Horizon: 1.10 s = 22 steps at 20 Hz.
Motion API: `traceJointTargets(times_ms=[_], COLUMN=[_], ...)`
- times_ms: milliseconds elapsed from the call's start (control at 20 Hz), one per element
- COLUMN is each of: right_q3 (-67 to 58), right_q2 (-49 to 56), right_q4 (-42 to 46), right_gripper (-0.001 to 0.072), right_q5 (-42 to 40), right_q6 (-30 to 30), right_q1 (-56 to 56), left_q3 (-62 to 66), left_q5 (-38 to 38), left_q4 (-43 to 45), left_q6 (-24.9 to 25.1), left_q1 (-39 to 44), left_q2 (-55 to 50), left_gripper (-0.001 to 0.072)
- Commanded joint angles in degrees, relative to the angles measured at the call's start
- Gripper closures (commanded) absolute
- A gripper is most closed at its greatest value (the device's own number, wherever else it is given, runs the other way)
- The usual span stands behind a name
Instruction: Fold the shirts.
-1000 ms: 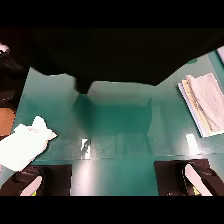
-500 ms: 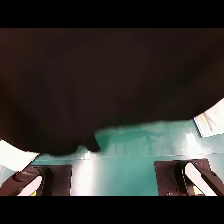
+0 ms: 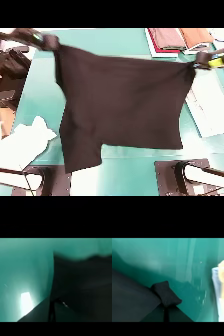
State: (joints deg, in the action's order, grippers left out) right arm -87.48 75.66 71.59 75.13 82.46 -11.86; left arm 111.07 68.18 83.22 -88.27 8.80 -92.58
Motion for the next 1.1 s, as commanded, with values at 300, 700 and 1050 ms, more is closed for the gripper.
traceJointTargets(times_ms=[300, 700, 1050], right_q3=[-13.79, 4.24, 14.88], right_q2=[15.19, 1.01, -7.89], right_q4=[0.94, -10.54, -10.62], right_gripper=[0.0331, 0.0332, 0.0332], right_q5=[1.79, 2.05, -3.72], right_q6=[0.55, -4.55, -4.5], right_q1=[3.19, 5.6, 7.82], left_q3=[1.77, -41.42, -71.12], left_q5=[8.57, 4.72, -4.9], left_q4=[-1.9, -3.63, -13.2], left_q6=[0.2, -1.99, -2.19], left_q1=[-5.29, -9.25, -9.25], left_q2=[-4.94, 19.45, 31.28], left_gripper=[0.0132, 0.013, 0.013])
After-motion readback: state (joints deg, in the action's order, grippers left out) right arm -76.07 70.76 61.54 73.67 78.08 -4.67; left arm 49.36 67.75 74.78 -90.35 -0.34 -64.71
